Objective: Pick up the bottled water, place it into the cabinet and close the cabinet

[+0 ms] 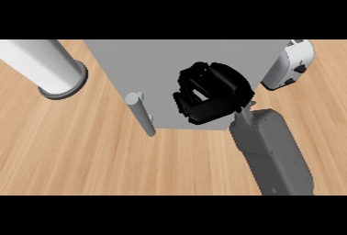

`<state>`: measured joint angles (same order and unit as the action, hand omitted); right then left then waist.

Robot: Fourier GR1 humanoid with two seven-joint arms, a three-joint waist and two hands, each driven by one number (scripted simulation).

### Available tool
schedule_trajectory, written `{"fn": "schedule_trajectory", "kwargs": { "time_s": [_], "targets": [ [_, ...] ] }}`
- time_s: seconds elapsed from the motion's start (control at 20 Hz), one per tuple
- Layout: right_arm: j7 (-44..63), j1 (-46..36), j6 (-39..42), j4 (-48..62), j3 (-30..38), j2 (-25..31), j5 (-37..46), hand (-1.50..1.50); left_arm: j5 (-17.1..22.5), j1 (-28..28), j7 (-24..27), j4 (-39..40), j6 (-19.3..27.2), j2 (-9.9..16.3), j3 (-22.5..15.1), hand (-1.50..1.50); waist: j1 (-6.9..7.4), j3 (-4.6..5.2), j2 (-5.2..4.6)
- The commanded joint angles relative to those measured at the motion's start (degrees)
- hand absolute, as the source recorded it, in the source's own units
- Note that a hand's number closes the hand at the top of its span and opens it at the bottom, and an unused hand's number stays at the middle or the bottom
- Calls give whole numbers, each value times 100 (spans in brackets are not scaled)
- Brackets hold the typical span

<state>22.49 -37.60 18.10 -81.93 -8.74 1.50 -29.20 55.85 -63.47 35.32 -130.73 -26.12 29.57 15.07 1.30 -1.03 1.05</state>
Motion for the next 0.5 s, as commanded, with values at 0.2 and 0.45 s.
{"fn": "schedule_trajectory", "kwargs": {
  "time_s": [0.2,0.45],
  "targets": [
    [-238,-1225,-333,1050,96,-140,-330,150,478,-173,-292,-196,-247,89,292,-150,250,100,-158],
    [-197,-1321,-481,1097,95,-139,-455,150,140,-32,-347,-78,-270,-124,185,-150,200,104,-136]
  ]
}}
